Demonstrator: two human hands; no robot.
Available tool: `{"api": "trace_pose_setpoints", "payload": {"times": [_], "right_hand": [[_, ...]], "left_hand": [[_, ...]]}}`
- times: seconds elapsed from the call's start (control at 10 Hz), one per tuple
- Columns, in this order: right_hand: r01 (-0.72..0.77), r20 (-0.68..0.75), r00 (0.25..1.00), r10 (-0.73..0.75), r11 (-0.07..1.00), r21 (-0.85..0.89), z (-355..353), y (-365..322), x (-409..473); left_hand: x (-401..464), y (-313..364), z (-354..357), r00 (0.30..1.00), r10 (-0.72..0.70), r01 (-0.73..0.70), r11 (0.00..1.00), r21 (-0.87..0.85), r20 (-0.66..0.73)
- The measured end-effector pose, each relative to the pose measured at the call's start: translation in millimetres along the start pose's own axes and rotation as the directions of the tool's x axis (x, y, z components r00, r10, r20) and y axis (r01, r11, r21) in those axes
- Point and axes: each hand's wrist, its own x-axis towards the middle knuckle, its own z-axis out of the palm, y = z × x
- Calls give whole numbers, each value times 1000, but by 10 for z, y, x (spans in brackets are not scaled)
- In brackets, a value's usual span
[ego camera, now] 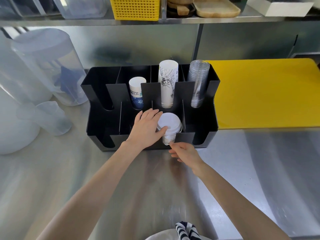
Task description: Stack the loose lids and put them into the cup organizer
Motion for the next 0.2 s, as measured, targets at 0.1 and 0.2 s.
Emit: {"api": "trace_pose_setpoints", "payload": {"times": [0.1,0.2], "right_hand": [[84,32,996,-80,977,-194,-101,-92,-53],[140,24,990,-141,927,-349,-163,-198,-84]], "left_hand": [[-64,14,-103,999,-9,10,1000,21,-45],[-81,38,-197,998,-30,33,998,50,-56]]}}
